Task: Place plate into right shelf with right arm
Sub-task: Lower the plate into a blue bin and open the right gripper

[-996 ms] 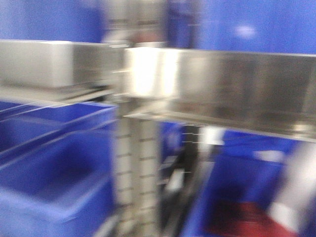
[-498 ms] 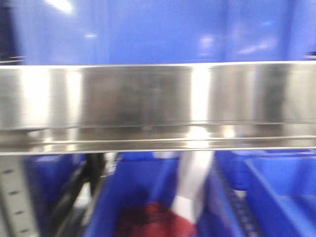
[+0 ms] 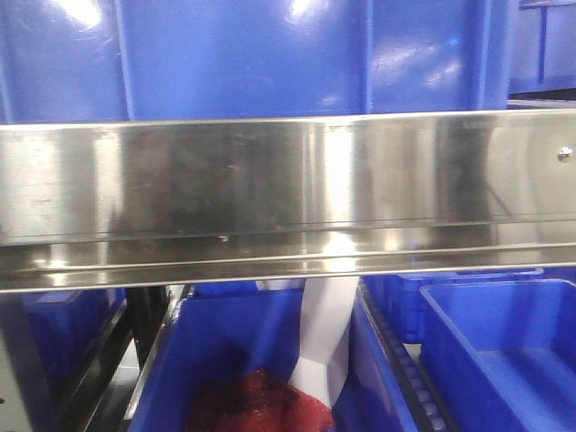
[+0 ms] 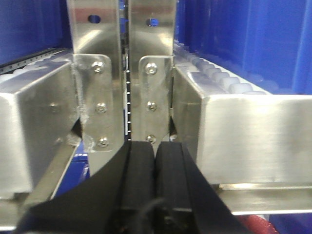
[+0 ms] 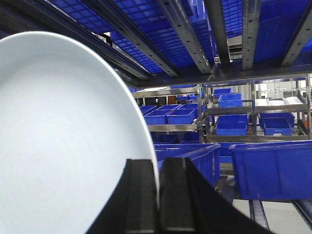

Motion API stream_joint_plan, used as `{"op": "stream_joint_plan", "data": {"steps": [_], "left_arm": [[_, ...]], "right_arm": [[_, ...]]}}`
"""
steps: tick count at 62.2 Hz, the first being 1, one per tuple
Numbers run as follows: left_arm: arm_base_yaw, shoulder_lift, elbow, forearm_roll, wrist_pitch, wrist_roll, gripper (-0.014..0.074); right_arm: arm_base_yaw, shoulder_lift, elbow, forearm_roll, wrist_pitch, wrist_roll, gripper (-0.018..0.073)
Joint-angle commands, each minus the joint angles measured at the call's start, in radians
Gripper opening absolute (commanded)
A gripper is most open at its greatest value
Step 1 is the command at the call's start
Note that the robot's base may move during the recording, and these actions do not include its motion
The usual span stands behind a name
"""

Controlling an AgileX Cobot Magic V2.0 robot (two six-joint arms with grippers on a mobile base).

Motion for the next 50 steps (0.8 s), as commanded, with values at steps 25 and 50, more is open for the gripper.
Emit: {"op": "stream_joint_plan", "data": {"steps": [25, 50], "left_arm": [[0.001, -0.006, 0.010, -0.006, -0.086, -0.003, -0.0047], [0.001, -0.006, 0.010, -0.006, -0.086, -0.003, -0.0047]], "right_arm": [[-0.004, 0.017, -0.033, 0.005, -0.089, 0.011, 0.0056], [-0.004, 0.316, -0.380, 0.006, 0.051, 0.034, 0.0056]]}}
